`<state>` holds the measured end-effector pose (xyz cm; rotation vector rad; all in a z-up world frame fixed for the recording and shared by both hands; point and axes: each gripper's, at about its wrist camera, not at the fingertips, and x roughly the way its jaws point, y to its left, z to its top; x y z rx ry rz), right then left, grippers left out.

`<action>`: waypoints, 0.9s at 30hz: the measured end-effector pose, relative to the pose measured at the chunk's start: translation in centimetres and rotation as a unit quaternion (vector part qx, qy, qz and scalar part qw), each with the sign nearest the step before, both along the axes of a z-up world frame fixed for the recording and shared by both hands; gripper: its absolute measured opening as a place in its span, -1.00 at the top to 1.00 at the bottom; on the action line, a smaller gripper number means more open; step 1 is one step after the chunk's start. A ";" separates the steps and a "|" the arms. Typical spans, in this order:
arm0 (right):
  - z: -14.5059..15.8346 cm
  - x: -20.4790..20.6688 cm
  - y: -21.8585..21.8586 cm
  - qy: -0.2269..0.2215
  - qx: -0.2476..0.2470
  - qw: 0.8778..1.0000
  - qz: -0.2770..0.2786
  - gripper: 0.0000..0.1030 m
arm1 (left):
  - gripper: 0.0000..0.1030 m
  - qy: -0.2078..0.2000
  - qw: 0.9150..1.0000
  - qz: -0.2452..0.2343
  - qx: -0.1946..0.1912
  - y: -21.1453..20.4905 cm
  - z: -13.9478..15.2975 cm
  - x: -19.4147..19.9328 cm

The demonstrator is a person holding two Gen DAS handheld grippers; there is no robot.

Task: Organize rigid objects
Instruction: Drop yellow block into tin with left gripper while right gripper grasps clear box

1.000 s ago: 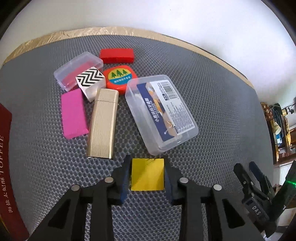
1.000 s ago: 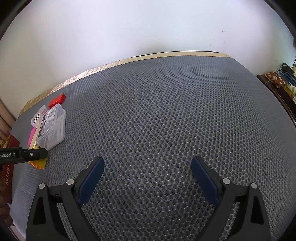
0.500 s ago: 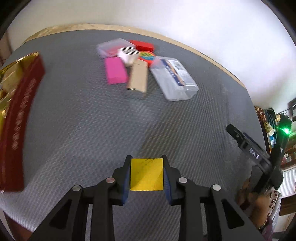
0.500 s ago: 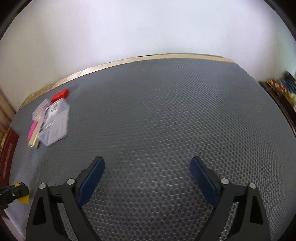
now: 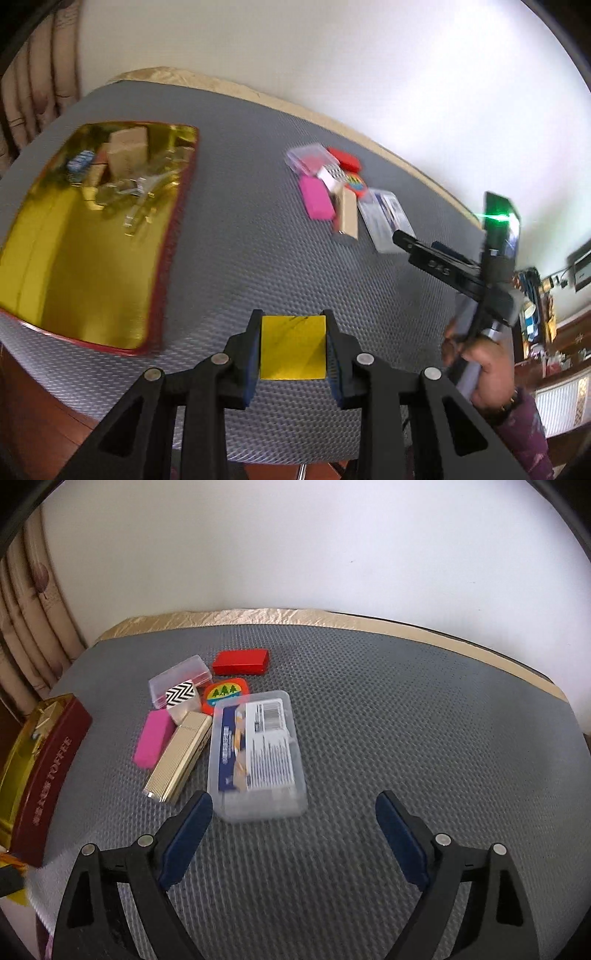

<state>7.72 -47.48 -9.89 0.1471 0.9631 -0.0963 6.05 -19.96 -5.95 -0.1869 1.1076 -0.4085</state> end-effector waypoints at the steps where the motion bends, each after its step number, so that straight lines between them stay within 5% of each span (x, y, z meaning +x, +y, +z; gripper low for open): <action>1: 0.0 0.1 -0.1 -0.001 0.004 1.000 0.000 -0.72 | 0.42 -0.002 1.000 0.005 -0.002 0.4 0.2 0.1; 12: -0.3 2.1 0.7 0.038 0.001 0.999 -0.001 -0.84 | 0.42 -0.025 0.998 0.057 0.002 6.9 3.4 1.8; 18: -2.4 3.7 0.3 0.080 0.028 0.996 -0.012 -0.55 | 0.42 -0.032 0.996 0.080 0.018 9.5 3.9 3.1; 20: -2.4 3.6 0.5 0.074 0.016 0.997 -0.009 -0.27 | 0.42 -0.027 0.995 0.088 0.022 10.5 3.6 3.8; 27: -2.1 2.4 -0.8 0.063 0.046 0.997 -0.020 -0.21 | 0.42 -0.014 0.990 0.122 0.072 13.0 0.7 7.3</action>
